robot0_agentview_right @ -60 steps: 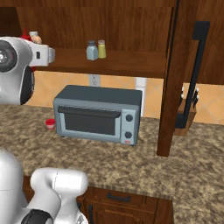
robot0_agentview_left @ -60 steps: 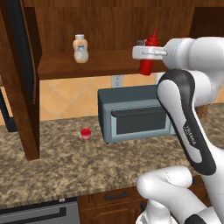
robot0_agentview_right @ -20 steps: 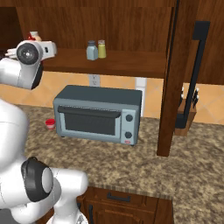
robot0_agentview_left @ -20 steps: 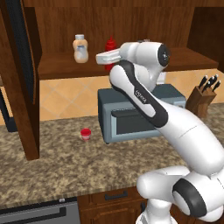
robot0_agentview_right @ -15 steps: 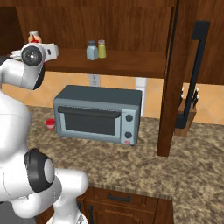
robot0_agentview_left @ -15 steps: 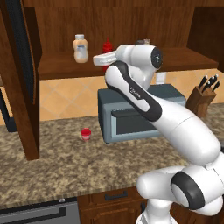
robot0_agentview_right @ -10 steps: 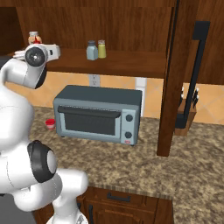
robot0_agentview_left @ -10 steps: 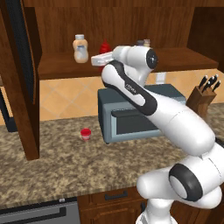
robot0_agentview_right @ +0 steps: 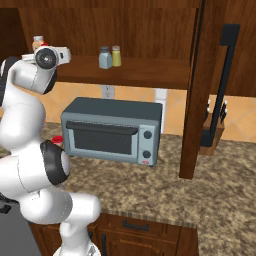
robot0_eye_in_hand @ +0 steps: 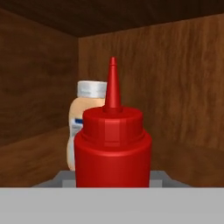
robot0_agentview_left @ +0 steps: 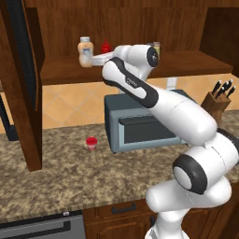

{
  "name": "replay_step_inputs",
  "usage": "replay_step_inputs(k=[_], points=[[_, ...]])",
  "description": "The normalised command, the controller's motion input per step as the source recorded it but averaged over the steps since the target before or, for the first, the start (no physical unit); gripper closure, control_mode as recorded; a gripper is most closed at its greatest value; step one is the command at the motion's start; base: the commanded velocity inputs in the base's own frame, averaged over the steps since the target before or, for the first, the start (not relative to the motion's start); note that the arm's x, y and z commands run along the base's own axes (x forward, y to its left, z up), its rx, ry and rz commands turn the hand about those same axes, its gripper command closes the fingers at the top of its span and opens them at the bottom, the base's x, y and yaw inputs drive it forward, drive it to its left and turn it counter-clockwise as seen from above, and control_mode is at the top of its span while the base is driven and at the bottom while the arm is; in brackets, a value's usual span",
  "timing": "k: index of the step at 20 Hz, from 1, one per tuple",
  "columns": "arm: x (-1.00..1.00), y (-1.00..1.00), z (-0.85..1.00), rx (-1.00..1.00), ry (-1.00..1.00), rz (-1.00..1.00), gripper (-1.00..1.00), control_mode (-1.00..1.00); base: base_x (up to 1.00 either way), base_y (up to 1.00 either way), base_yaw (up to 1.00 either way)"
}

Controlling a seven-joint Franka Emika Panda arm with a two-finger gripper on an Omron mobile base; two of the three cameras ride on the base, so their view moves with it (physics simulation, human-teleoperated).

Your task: Put the shaker and condiment bottle from the counter next to their counterparts in the cabinet.

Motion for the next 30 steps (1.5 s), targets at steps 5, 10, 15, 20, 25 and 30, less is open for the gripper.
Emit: replay_step_inputs(k=[5, 10, 15, 20, 25, 30], points=[[0.44, 0.11, -0.41, 0.00, 0.00, 0.03, 1.00, -1.00, 0.00, 0.00, 0.00], [0.46, 0.11, -0.35, 0.00, 0.00, 0.02, 1.00, -1.00, 0.00, 0.00, 0.00], [0.34, 0.10, -0.37, 0.00, 0.00, 0.03, -1.00, -1.00, 0.00, 0.00, 0.00], [0.01, 0.00, -0.14, 0.00, 0.00, 0.03, -1.00, -1.00, 0.00, 0.00, 0.00], [0.00, 0.00, -0.01, 0.00, 0.00, 0.02, -1.00, -1.00, 0.00, 0.00, 0.00], [-0.14, 0.00, 0.00, 0.03, 0.00, 0.01, -1.00, -1.00, 0.00, 0.00, 0.00]])
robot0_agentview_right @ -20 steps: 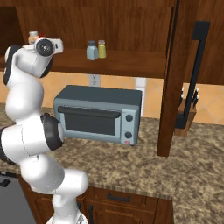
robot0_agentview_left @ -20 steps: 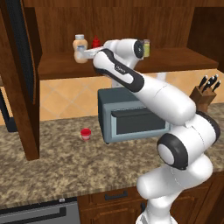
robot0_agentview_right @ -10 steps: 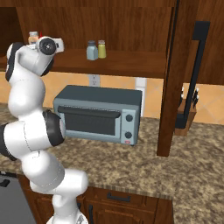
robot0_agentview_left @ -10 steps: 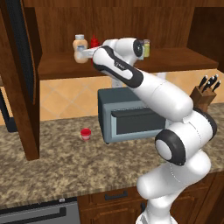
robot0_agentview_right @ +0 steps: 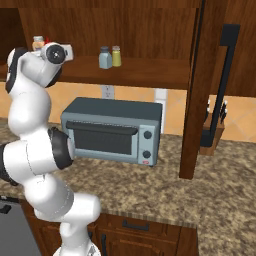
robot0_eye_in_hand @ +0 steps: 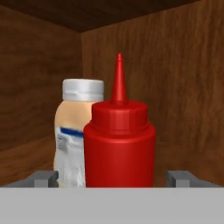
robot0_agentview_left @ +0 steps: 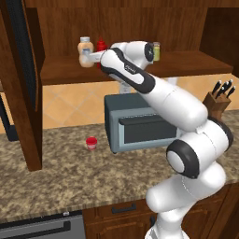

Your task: Put the shaker and condiment bottle from the counter next to their counterparts in the cabinet.

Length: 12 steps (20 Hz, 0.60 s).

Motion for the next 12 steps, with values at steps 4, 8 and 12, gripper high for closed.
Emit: replay_step_inputs(k=[4, 8, 12], points=[[-0.38, -0.02, 0.03, 0.03, 0.00, 0.00, -1.00, -1.00, 0.00, 0.00, 0.00], [-0.48, -0.09, 0.21, 0.06, 0.00, 0.00, -1.00, -1.00, 0.00, 0.00, 0.00], [-0.53, -0.16, 0.26, 0.06, 0.00, 0.00, -1.00, -1.00, 0.00, 0.00, 0.00]])
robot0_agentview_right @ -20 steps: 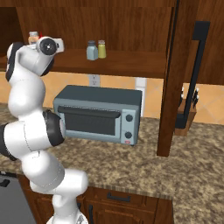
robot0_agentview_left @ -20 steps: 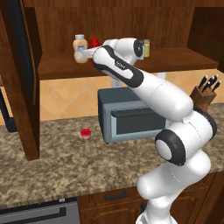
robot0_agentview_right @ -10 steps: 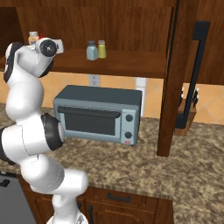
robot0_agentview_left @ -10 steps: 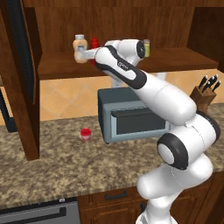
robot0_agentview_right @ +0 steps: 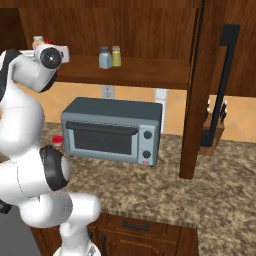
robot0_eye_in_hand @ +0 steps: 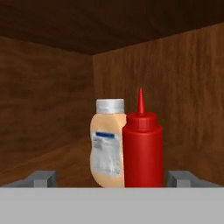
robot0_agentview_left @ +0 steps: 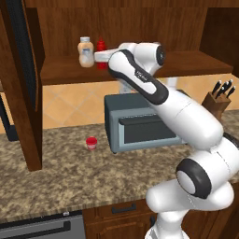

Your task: Put the shaker and condiment bottle from the counter next to their counterparts in the cabinet.

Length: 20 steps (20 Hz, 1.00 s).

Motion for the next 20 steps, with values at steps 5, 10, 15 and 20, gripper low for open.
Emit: replay_step_inputs(k=[5, 10, 15, 20], points=[[-0.77, -0.14, 0.04, 0.05, 0.00, 0.00, -1.00, -1.00, 0.00, 0.00, 0.00], [-0.99, -0.13, 0.05, 0.07, 0.00, -0.03, -1.00, -1.00, 0.00, 0.00, 0.00], [-1.00, -0.29, 0.16, 0.15, 0.00, -0.09, -1.00, -1.00, 0.00, 0.00, 0.00], [-1.00, -0.28, 0.17, 0.19, 0.00, -0.16, -1.00, -1.00, 0.00, 0.00, 0.00]])
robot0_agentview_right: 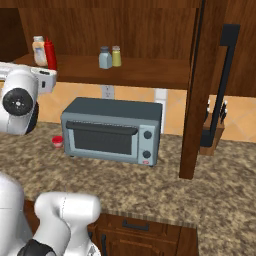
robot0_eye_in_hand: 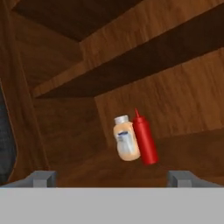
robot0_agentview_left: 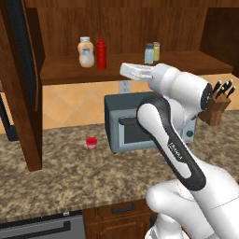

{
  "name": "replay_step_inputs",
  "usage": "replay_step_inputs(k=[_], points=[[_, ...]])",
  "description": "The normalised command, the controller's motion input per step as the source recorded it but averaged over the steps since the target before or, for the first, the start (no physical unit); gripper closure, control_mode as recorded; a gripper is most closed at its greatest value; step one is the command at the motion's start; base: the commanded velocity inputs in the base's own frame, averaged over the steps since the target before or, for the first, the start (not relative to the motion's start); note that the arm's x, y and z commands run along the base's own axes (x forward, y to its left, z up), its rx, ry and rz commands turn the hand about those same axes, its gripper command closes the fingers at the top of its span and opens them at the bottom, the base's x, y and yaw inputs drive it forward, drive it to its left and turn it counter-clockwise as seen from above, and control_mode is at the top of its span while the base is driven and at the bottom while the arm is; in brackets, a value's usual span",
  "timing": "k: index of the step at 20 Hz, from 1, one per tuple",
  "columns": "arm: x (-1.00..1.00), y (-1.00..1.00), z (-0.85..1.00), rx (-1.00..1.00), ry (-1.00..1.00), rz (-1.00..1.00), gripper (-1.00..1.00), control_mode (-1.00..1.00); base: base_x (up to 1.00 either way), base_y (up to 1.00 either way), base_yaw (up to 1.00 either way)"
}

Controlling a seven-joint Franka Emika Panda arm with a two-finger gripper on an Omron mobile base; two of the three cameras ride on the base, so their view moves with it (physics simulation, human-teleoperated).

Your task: Put the shaker and condiment bottle from the counter next to their counterparts in the cabinet.

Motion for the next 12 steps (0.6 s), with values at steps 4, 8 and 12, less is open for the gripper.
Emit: replay_step_inputs(k=[4, 8, 12], points=[[-1.00, -0.21, 0.11, 0.20, 0.00, -0.20, -1.00, -1.00, 0.00, 0.00, 0.00], [-1.00, -0.18, 0.11, 0.20, 0.00, -0.20, -1.00, -1.00, 0.00, 0.00, 0.00], [-1.00, -0.17, 0.03, 0.19, 0.00, -0.21, -1.00, -1.00, 0.00, 0.00, 0.00]])
